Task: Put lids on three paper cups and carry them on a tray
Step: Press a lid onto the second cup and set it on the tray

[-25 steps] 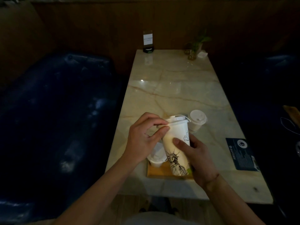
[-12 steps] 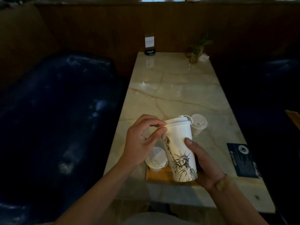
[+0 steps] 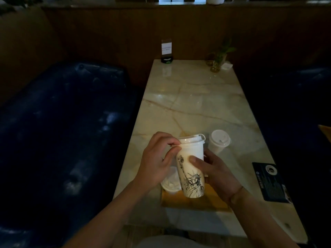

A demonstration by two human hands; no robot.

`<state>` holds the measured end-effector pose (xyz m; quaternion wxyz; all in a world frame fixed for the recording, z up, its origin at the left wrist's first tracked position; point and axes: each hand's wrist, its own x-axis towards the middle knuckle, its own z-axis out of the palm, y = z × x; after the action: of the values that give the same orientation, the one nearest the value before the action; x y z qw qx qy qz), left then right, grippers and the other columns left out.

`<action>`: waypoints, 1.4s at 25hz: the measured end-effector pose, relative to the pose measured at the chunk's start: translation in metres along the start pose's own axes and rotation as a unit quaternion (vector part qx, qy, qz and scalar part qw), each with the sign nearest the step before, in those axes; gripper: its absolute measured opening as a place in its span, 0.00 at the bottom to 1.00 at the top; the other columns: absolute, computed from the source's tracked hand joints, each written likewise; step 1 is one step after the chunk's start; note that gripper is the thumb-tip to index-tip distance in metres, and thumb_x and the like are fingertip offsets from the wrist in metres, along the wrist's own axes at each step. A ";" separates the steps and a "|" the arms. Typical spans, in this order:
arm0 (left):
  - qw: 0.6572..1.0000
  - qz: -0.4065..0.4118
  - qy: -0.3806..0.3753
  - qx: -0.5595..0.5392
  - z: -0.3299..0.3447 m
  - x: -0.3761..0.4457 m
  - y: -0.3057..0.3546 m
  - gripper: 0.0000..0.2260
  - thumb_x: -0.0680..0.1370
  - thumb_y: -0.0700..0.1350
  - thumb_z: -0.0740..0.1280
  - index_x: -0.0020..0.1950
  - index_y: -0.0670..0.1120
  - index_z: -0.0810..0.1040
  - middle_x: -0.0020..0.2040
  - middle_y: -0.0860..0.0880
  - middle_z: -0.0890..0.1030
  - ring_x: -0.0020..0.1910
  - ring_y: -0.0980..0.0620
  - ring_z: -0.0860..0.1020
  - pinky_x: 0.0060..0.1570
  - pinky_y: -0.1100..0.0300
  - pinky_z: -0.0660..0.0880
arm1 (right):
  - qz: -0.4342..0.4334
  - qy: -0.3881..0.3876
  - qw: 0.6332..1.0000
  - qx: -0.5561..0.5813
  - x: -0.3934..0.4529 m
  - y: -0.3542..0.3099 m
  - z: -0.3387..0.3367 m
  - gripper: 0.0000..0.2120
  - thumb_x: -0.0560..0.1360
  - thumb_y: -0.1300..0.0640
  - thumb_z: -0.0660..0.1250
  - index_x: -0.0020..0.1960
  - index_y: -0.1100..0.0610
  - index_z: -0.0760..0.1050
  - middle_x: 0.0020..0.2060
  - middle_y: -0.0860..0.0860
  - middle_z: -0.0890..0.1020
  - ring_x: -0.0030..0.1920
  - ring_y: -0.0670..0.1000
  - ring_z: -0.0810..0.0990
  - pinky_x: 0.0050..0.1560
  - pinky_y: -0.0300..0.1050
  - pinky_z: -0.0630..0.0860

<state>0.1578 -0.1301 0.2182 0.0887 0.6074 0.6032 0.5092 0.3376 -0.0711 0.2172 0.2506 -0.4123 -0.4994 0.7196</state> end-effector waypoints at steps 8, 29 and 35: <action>0.998 0.014 -0.010 0.058 0.002 0.007 0.001 0.08 0.78 0.47 0.66 0.51 0.44 0.79 0.51 0.51 0.75 0.51 0.54 0.76 0.53 0.65 0.74 | -0.087 0.064 0.979 -0.170 0.021 0.000 0.011 0.21 0.62 0.54 0.82 0.51 0.45 0.78 0.44 0.47 0.85 0.44 0.45 0.85 0.48 0.50 0.83; 0.997 0.031 0.051 -0.044 -0.005 0.018 0.009 0.04 0.77 0.45 0.68 0.50 0.46 0.78 0.47 0.59 0.76 0.48 0.60 0.77 0.51 0.69 0.72 | 0.020 -0.122 0.980 0.156 0.006 -0.006 -0.007 0.35 0.53 0.44 0.83 0.54 0.61 0.82 0.50 0.67 0.84 0.47 0.62 0.84 0.50 0.61 0.81; 0.998 0.051 0.035 0.025 0.000 0.015 -0.001 0.05 0.78 0.45 0.67 0.50 0.44 0.77 0.49 0.54 0.75 0.48 0.58 0.76 0.50 0.66 0.75 | -0.011 -0.012 0.999 0.049 0.016 -0.009 -0.007 0.30 0.63 0.49 0.74 0.63 0.57 0.73 0.48 0.56 0.87 0.49 0.57 0.86 0.53 0.61 0.80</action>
<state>0.1532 -0.1171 0.2252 0.0263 0.6210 0.5868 0.5190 0.3341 -0.0518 0.2193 0.2722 -0.3857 -0.4712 0.7451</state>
